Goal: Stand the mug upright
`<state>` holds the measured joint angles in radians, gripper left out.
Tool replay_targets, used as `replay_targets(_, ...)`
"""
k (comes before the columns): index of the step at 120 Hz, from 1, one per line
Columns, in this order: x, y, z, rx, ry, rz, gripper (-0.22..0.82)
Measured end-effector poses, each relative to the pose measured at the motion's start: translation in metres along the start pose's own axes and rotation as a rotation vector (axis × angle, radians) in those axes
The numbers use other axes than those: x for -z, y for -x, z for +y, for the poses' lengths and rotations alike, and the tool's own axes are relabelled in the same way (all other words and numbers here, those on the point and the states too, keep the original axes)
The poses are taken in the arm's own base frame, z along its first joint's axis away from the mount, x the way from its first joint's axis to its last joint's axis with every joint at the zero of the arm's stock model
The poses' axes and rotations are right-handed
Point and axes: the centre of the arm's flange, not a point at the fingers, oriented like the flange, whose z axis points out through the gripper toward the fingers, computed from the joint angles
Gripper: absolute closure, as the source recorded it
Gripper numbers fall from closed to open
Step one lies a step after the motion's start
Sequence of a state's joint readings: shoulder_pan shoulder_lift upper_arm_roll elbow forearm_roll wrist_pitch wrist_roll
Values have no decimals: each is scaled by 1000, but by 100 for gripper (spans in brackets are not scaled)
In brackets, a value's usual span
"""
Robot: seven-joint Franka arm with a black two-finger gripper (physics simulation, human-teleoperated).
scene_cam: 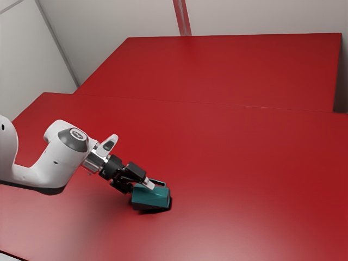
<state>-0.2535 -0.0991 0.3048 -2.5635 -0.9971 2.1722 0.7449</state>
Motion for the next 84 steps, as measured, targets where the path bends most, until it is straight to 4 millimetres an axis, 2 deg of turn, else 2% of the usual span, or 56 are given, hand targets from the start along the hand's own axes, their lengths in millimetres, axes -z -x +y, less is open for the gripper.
replay_targets(31, -8, 4, 0, -7, -3, -3, 39)
replay_targets(66, -10, 5, -1, -9, -18, 5, 56)
replay_targets(74, -9, 4, 3, -15, -18, 10, 62)
replay_targets(84, -9, 1, 10, -27, -14, 15, 64)
